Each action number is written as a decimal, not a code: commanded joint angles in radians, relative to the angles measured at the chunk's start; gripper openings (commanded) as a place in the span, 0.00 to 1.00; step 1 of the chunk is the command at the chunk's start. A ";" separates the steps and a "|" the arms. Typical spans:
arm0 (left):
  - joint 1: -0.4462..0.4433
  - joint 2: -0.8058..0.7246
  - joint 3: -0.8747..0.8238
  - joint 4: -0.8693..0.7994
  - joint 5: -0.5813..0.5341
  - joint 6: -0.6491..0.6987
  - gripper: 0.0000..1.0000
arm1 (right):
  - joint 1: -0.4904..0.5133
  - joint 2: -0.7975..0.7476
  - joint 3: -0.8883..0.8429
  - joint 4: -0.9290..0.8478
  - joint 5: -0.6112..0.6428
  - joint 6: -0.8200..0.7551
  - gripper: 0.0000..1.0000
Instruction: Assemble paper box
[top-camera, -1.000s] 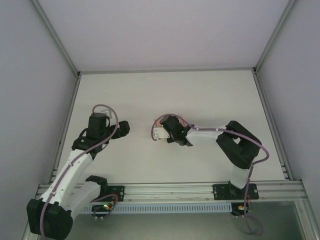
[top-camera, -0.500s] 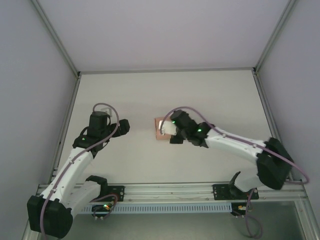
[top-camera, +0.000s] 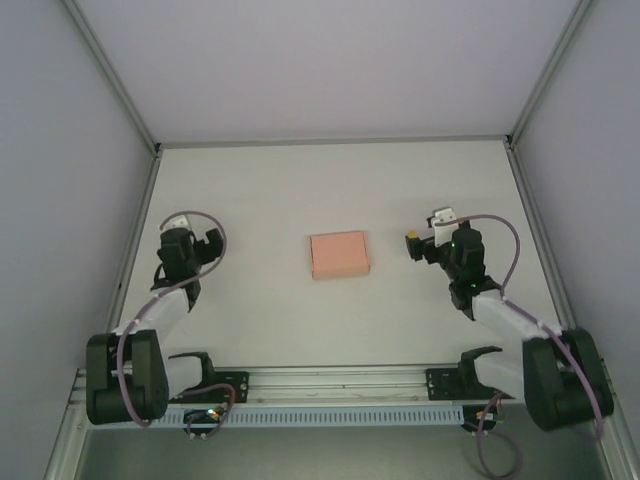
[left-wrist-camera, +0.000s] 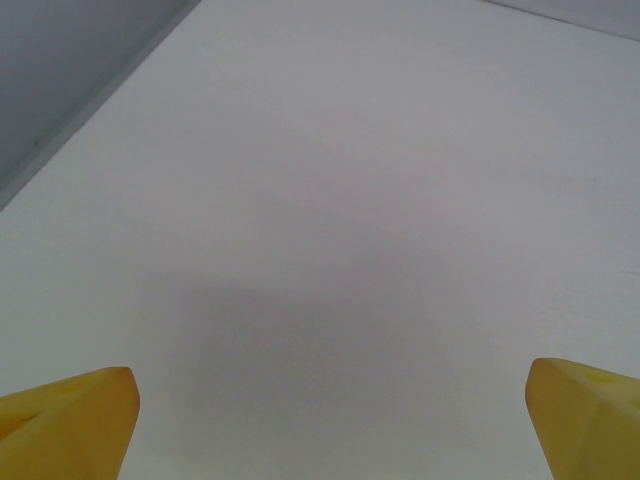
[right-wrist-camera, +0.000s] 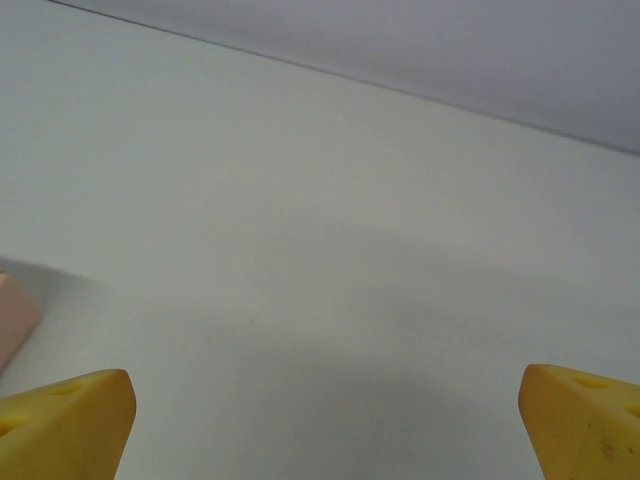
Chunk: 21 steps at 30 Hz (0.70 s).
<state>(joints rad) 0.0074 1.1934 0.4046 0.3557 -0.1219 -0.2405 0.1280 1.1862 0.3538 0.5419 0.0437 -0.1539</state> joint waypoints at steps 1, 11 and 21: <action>-0.004 0.027 -0.008 0.226 0.038 0.126 1.00 | -0.023 0.124 0.036 0.199 0.037 0.090 1.00; -0.044 0.313 0.009 0.488 -0.007 0.267 1.00 | -0.158 0.348 0.052 0.333 -0.105 0.200 1.00; 0.031 0.368 -0.085 0.696 0.056 0.202 1.00 | -0.149 0.357 0.048 0.359 -0.097 0.196 1.00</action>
<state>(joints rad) 0.0406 1.5646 0.3084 0.9775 -0.0917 -0.0147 -0.0280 1.5455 0.3916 0.8688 -0.0391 0.0307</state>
